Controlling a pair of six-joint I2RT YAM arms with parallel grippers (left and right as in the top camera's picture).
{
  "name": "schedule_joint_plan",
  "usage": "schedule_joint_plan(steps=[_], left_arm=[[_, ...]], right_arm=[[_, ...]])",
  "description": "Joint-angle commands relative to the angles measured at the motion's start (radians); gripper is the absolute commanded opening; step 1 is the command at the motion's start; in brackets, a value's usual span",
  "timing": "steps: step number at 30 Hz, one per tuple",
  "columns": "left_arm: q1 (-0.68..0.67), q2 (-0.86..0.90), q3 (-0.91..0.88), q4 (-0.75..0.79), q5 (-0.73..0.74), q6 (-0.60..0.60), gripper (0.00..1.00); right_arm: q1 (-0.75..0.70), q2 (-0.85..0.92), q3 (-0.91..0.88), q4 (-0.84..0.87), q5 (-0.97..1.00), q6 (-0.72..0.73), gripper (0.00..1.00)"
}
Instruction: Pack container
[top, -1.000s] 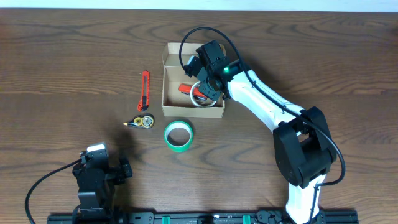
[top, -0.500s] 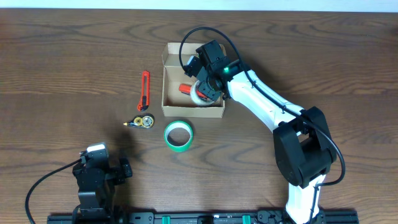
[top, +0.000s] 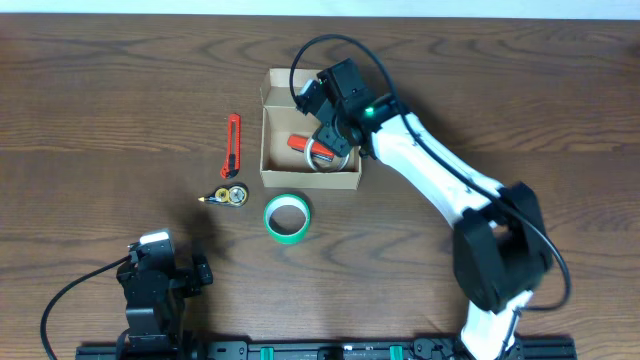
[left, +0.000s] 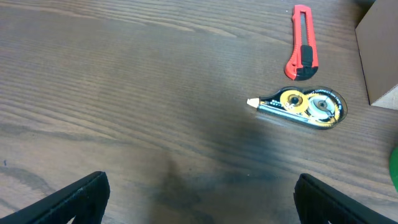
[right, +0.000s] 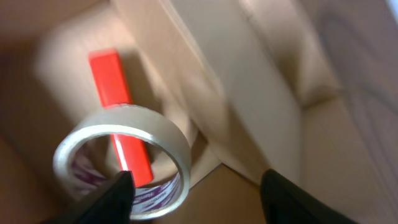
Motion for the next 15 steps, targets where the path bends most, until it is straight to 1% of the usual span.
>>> schedule_joint_plan(steps=[1,2,4,7,9,12,13,15], left_arm=[[-0.004,-0.006,-0.009,-0.002,-0.025,0.003,0.95],[-0.004,-0.006,-0.009,-0.002,-0.024,0.003,0.95],[-0.004,-0.006,-0.009,-0.002,-0.024,0.003,0.95],[-0.004,-0.006,-0.009,-0.002,-0.024,0.003,0.95],[-0.004,-0.006,-0.009,-0.002,-0.025,0.003,0.95],[-0.004,-0.006,-0.009,-0.002,-0.025,0.003,0.95],[-0.004,-0.006,-0.009,-0.002,-0.025,0.003,0.95],[-0.004,-0.006,-0.009,-0.002,-0.025,0.003,0.95]], right_arm=[[0.024,-0.137,0.017,-0.035,-0.010,0.100,0.78],[0.029,-0.163,0.017,-0.058,-0.011,0.128,0.81],[0.043,-0.214,0.017,-0.115,-0.024,0.196,0.84],[0.079,-0.287,0.017,-0.223,-0.027,0.343,0.89],[0.108,-0.315,0.017,-0.278,-0.027,0.373,0.92],[0.151,-0.336,0.017,-0.344,-0.010,0.382,0.99],[0.159,-0.338,0.016,-0.361,0.013,0.427,0.99],[0.160,-0.340,0.016,-0.400,0.068,0.565,0.99]])
